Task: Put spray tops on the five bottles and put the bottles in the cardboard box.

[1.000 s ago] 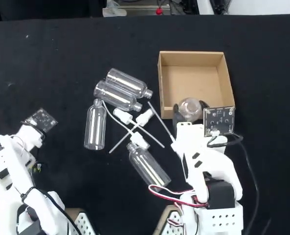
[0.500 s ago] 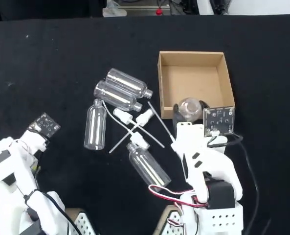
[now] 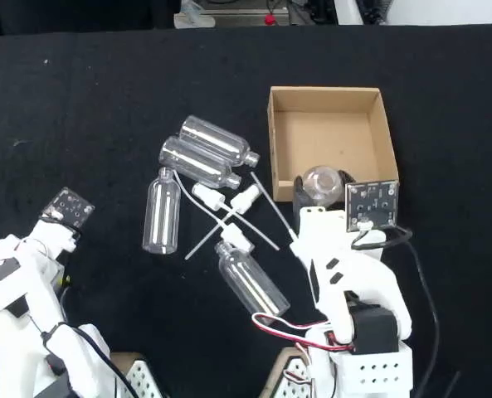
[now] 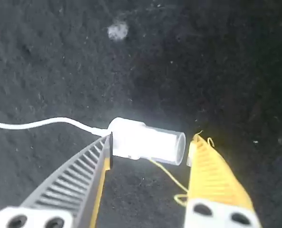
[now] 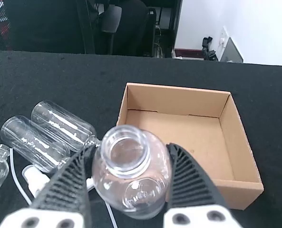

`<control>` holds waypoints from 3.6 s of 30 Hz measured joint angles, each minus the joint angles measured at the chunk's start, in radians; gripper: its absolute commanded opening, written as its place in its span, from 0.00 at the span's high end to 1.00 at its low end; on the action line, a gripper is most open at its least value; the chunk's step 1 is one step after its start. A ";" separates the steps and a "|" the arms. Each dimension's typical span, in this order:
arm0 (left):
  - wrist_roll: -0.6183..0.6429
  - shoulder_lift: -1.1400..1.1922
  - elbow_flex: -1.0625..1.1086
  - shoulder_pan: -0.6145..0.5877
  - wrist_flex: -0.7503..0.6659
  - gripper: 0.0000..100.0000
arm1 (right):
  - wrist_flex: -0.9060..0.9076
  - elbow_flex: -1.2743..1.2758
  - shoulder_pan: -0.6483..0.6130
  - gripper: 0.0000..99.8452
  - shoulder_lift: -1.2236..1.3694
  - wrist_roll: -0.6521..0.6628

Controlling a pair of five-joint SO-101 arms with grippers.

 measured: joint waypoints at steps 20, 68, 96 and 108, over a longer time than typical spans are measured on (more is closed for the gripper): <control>0.229 0.002 -0.130 -0.087 0.147 0.75 | 0.000 0.000 0.000 0.97 0.000 0.000; 0.275 0.551 -0.488 -0.425 -0.101 0.74 | 0.000 0.012 0.000 0.97 0.000 0.000; -0.206 -0.216 -0.224 -0.097 0.496 0.74 | 0.000 0.012 0.000 0.97 0.000 0.000; -0.206 -0.043 -0.203 -0.098 0.354 0.74 | 0.000 0.028 -0.031 0.97 0.000 0.000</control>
